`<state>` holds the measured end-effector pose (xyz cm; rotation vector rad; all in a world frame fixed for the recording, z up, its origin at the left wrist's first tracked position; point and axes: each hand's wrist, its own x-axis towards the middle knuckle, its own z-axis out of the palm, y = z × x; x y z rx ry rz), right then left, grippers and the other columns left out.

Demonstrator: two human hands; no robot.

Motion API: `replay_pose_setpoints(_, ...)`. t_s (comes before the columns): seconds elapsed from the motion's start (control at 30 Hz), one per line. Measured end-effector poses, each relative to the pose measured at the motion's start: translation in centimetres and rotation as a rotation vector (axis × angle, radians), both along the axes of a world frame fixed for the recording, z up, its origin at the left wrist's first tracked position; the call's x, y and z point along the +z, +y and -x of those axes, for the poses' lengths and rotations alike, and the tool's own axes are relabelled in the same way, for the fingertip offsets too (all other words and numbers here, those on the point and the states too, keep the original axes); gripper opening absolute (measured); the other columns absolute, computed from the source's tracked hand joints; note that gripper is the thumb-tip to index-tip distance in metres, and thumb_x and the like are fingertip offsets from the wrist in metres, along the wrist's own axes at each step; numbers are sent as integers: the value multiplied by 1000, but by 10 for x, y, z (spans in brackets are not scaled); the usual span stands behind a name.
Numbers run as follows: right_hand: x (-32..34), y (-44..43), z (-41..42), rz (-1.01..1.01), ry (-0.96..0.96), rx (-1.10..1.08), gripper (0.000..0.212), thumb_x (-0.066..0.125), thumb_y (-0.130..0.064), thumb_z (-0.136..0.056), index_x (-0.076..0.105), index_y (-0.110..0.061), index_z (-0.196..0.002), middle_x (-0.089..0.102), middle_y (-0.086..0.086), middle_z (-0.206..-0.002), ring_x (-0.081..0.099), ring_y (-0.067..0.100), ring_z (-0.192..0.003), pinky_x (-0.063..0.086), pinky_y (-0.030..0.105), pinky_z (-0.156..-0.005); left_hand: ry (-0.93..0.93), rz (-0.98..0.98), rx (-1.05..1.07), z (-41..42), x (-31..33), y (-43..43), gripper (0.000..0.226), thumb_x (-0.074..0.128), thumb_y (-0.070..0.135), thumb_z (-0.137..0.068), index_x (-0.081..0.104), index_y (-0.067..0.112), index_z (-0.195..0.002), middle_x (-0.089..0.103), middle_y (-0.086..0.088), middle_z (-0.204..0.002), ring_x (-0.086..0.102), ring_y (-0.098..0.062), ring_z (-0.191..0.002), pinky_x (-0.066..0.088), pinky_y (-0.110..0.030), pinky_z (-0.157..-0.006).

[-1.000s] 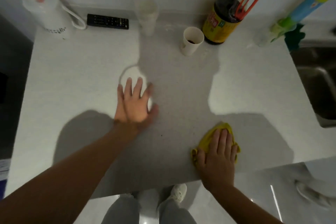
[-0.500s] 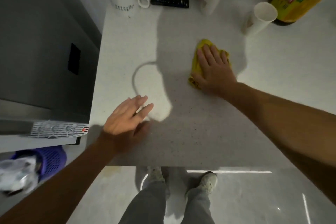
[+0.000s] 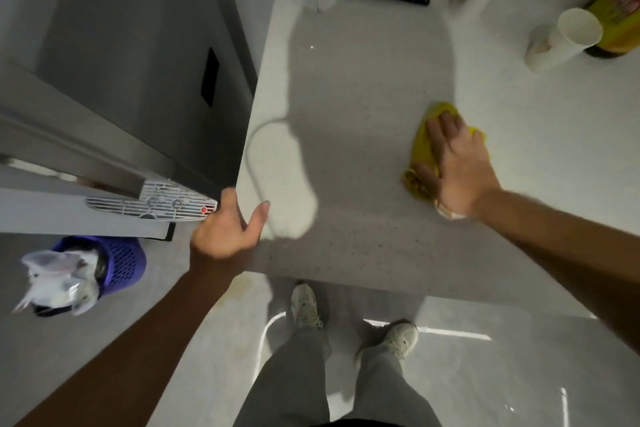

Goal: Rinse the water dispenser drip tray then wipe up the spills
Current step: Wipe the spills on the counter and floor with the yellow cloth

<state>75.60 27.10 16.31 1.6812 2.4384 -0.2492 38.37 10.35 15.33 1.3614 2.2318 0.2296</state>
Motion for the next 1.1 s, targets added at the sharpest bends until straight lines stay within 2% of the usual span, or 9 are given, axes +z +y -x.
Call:
replay_pose_setpoints(0.2, -13, 87, 96, -75, 72, -286, 83, 27, -64, -99, 19, -13, -164, 12, 16, -173, 9, 35, -159, 7, 60, -125, 31, -155, -53, 3, -10, -3, 56, 41, 63, -98, 48, 12, -120, 71, -17, -91, 71, -43, -82, 56, -44, -73)
replay_pose_setpoints(0.37, -11, 0, 156, -20, 129, -51, 85, 34, -67, -96, 22, -17, -165, 14, 11, -174, 9, 31, -160, 6, 56, -126, 8, -226, -72, 5, -13, -6, 42, 41, 50, -106, 47, 10, -117, 71, -29, -86, 68, -51, -80, 44, -43, -68)
replay_pose_setpoints(0.53, 1, -137, 146, -131, 253, 61, 70, 60, -56, -94, 55, -14, -149, 51, 15, -156, 47, 38, -143, 34, 57, -116, -54, -108, 12, 3, -8, -9, 39, 37, 52, -106, 43, 14, -113, 71, -29, -96, 66, -51, -89, 41, -44, -71)
replay_pose_setpoints(0.67, 9, -196, 117, -235, 136, -11, 42, 60, -48, -95, 70, -14, -119, 68, 15, -116, 62, 42, -96, 52, 49, -78, -130, -20, -20, 4, 4, -38, 45, 32, 58, -104, 39, 15, -113, 68, -22, -99, 66, -46, -94, 49, -47, -78)
replay_pose_setpoints(0.73, 16, -206, 107, -159, 140, -84, 39, 55, -49, -98, 63, -13, -111, 64, 15, -105, 61, 40, -90, 51, 47, -72, -198, 30, 0, 8, 8, -69, 44, 35, 58, -104, 42, 17, -118, 69, -22, -106, 66, -45, -98, 53, -51, -86)
replay_pose_setpoints(0.8, 19, -220, 99, -100, 193, -145, 38, 51, -53, -100, 57, -16, -107, 62, 12, -101, 63, 38, -88, 51, 42, -68, -267, 81, 5, 16, 11, -107, 32, 44, 53, -104, 51, 24, -117, 73, -17, -97, 71, -41, -88, 60, -51, -80)
replay_pose_setpoints(0.87, 18, -246, 95, -61, 247, -196, 37, 49, -56, -99, 55, -19, -100, 63, 9, -97, 65, 37, -86, 54, 43, -68, -252, 148, -72, 27, 9, -148, 22, 52, 43, -103, 65, 25, -98, 75, -10, -83, 74, -34, -77, 61, -46, -72)
replay_pose_setpoints(0.93, 13, -290, 99, 49, 275, -254, 37, 48, -58, -98, 51, -22, -90, 62, 8, -90, 66, 37, -85, 53, 42, -69, -166, 219, -172, 41, 6, -192, 29, 52, 41, -102, 72, 22, -89, 77, -7, -85, 75, -31, -83, 62, -45, -79)
replay_pose_setpoints(1.1, -8, -422, 135, 377, 375, -481, 33, 54, -52, -93, 59, -22, -80, 70, 8, -87, 64, 32, -78, 44, 35, -68, -258, 306, -84, 80, 7, -281, 18, 61, 26, -98, 68, 20, -83, 75, -20, -93, 73, -42, -92, 60, -55, -87)
